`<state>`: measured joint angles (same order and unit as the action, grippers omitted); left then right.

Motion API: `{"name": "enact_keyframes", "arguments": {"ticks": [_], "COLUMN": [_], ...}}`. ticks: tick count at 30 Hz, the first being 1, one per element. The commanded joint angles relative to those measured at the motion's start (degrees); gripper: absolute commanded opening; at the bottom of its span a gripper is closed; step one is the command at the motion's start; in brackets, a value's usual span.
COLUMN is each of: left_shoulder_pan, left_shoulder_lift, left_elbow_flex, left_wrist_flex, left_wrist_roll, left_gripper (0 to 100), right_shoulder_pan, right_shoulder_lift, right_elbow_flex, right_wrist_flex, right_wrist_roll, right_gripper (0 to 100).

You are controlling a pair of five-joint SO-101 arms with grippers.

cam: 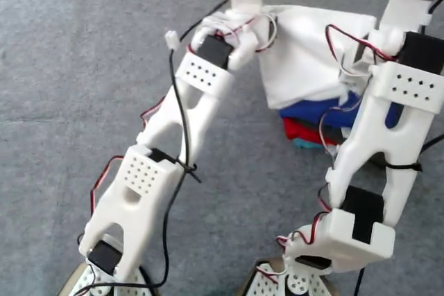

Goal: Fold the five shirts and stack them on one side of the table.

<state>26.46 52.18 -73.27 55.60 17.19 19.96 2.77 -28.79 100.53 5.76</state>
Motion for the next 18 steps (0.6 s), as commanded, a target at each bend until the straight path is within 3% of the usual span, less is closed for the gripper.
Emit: {"name": "enact_keyframes", "arguments": {"ticks": [1,13,15,18], "left_shoulder_pan": [1.01,2.95,3.47,5.41], "left_shoulder_lift": [0.35,6.15,5.98,5.80], "left_elbow_flex": [-0.66,-0.75,-0.40,-0.84], "left_wrist_flex": [-4.40,-6.95,-4.92,1.85], "left_wrist_roll": [-0.09,0.18,0.18,0.26], "left_gripper": [3,3,9,17], "right_shoulder_pan": [3.08,7.38,7.47,7.47], "right_shoulder_lift": [-2.95,-3.03,-3.03,-3.03], "right_elbow_flex": [0.22,8.57,9.98,10.86], "right_wrist_flex": [-0.97,-6.51,-6.51,-6.15], "right_wrist_roll": [0.26,0.26,-0.18,-0.18], "right_gripper": [1.8,2.8,8.0,24.8]}}
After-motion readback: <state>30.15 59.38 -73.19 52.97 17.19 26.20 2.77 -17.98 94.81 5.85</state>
